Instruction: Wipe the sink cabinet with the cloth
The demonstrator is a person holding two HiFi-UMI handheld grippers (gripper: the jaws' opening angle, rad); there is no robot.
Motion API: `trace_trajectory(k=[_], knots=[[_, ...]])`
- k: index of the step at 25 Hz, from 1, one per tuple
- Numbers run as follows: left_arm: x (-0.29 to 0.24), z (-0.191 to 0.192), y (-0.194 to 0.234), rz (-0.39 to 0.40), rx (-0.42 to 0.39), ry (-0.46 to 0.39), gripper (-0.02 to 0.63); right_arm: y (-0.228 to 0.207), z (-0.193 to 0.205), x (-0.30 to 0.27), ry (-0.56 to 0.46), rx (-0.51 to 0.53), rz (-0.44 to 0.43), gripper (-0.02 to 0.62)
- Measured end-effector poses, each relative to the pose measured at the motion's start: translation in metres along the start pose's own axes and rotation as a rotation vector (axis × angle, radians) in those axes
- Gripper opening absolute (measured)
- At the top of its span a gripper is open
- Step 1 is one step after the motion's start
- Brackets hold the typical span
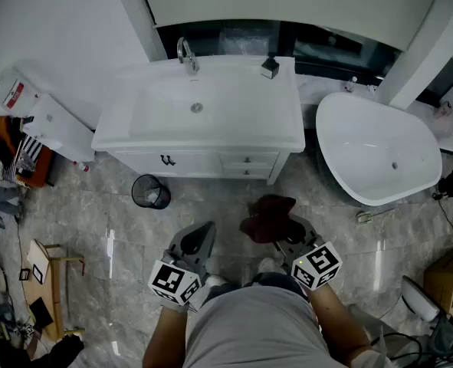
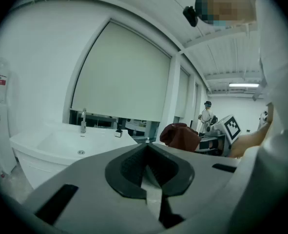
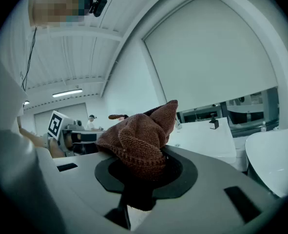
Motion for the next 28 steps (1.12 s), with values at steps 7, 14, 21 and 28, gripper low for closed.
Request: trace_trajectory(k=[7, 14, 21, 28], knots=[[-0.016, 0.005, -0.016, -0.001, -0.015, 0.022, 0.009, -0.016, 0.000, 0.011, -0.008, 0.002, -0.009, 0.106], [-0.035, 0.012, -0.038, -0.028, -0.023, 0.049, 0.009, -0.037, 0.003, 0.030, -0.014, -0.029, -0.038, 0.106], [-0.050, 0.019, -0.061, -0.065, -0.037, 0.072, 0.009, -0.056, 0.008, 0.043, -0.022, -0.082, -0.072, 0.106], [-0.063, 0.024, -0.055, -0.045, -0.032, 0.085, 0.009, -0.059, 0.013, 0.037, -0.014, -0.100, -0.069, 0.106]])
Point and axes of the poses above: the fingertips, and each gripper's own axes: x backward along the fingers, y to its left, z out of its underside, the point moved 7 cm from there along x, backward along the fingers, and after that the axes turned 5 degrees about x, right-handed, at the moved point
